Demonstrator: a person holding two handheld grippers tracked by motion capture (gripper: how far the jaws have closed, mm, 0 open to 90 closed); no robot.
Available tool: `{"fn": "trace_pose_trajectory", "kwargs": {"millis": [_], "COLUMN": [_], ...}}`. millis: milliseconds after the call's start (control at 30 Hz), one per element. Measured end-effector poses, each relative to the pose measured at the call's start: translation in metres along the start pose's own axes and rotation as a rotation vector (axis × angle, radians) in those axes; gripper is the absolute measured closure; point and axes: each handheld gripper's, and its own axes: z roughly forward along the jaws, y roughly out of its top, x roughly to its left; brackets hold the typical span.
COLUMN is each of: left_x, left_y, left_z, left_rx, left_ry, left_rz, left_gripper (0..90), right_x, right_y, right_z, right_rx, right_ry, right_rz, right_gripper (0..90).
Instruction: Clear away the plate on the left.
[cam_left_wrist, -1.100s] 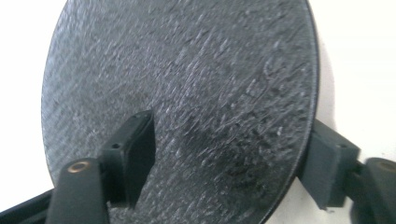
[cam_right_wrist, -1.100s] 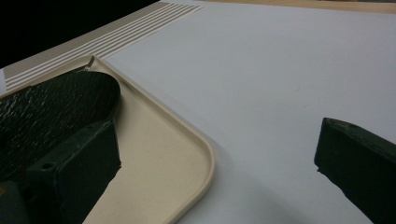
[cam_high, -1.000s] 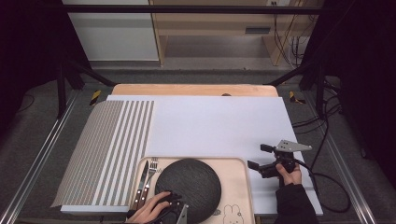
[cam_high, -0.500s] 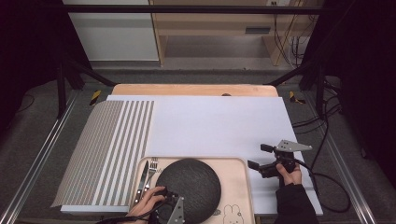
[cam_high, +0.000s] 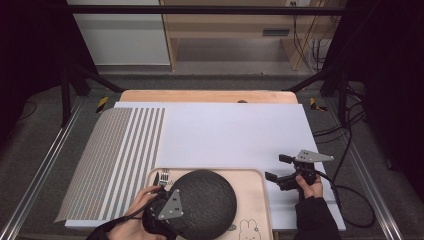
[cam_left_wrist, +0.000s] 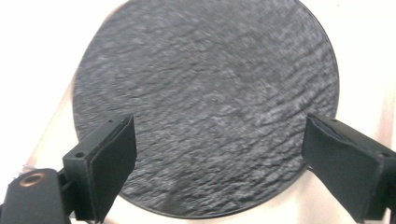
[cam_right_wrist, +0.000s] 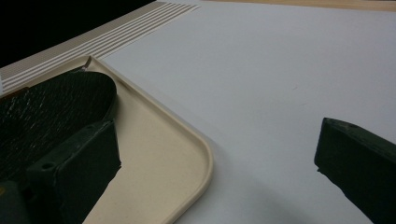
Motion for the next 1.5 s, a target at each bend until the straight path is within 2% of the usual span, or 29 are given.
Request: {"fn": "trace_pose_trajectory", "kwargs": {"millis": [200,300,400,600,800,1133,1300,1500], "left_x": [0.022,0.035,0.046,0.065,0.083,0.105,0.110,0.114], "left_y": [-0.010,-0.019,-0.028,-0.048,-0.072,-0.118,-0.136,-0.153], "left_z": [-0.010,-0.015,-0.018,-0.023,-0.027,-0.037,-0.033,-0.029], "left_rx": [-0.077,-0.101,-0.127,-0.163,-0.217,-0.363,-0.381,-0.395], "left_ry": [0.024,0.063,0.083,0.144,0.190,0.278,0.297,0.315], "left_rz": [-0.103,-0.160,-0.214,-0.291,-0.397,-0.552,-0.598,-0.624], "left_gripper": [8.2,8.0,7.5,6.3,5.9,5.4,4.8,3.8], "right_x": [0.000,0.000,0.000,0.000,0.000,0.000,-0.001,-0.002], "right_y": [0.000,0.000,0.000,0.000,0.000,0.000,-0.001,-0.002], "right_z": [-0.001,0.000,0.000,0.000,0.000,0.000,0.000,0.000], "right_rx": [-0.003,0.000,0.000,0.001,0.002,0.007,0.012,0.019], "right_ry": [-0.002,-0.001,-0.001,-0.004,-0.005,-0.009,-0.013,-0.019], "right_rz": [0.001,-0.001,0.001,-0.002,-0.001,-0.004,-0.004,-0.001], "right_gripper": [0.3,0.3,0.3,0.3,0.3,0.3,0.3,0.3]}}
